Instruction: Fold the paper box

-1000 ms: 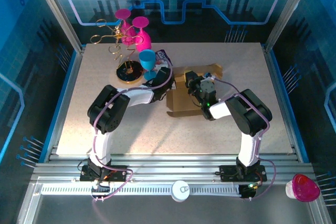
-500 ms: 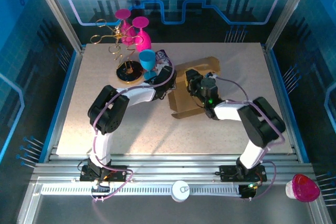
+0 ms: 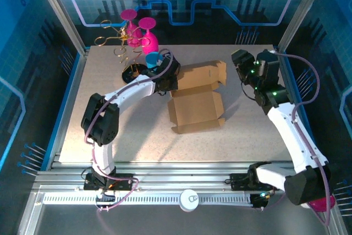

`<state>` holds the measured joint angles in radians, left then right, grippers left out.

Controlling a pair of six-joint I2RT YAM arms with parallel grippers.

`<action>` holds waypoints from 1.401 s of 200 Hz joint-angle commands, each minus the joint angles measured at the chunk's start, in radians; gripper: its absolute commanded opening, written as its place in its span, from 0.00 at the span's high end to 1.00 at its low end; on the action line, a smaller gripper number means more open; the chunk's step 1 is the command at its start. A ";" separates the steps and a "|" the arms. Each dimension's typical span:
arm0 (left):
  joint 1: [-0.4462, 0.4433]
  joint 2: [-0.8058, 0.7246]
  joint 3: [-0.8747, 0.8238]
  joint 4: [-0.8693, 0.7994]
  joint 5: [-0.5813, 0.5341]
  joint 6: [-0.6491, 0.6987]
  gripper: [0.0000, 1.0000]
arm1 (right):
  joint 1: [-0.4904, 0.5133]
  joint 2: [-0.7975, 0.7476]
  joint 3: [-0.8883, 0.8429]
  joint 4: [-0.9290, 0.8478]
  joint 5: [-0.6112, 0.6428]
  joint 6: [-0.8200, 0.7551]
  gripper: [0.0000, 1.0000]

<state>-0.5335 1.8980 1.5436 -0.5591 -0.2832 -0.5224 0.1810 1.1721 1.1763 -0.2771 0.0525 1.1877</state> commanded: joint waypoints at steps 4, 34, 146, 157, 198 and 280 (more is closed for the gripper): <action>0.003 -0.051 0.090 -0.208 0.052 0.006 1.00 | -0.003 0.070 0.107 -0.240 -0.115 -0.178 0.50; 0.001 -0.057 0.165 -0.315 0.065 0.007 1.00 | 0.029 0.166 0.244 -0.308 -0.148 -0.241 0.57; -0.035 -0.081 0.269 -0.435 0.087 0.008 1.00 | 0.073 0.362 0.373 -0.323 -0.233 -0.256 0.53; -0.038 -0.081 0.269 -0.435 0.088 0.007 1.00 | 0.078 0.364 0.368 -0.318 -0.236 -0.249 0.53; -0.045 -0.079 0.269 -0.433 0.091 0.007 1.00 | 0.093 0.348 0.327 -0.278 -0.262 -0.188 0.55; -0.044 -0.067 0.301 -0.429 0.091 0.016 1.00 | 0.109 0.309 0.270 -0.227 -0.250 -0.077 0.81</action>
<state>-0.5705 1.8534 1.8046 -0.9779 -0.2115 -0.5213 0.2768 1.5143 1.4651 -0.5411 -0.1921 1.0626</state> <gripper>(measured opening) 0.086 0.257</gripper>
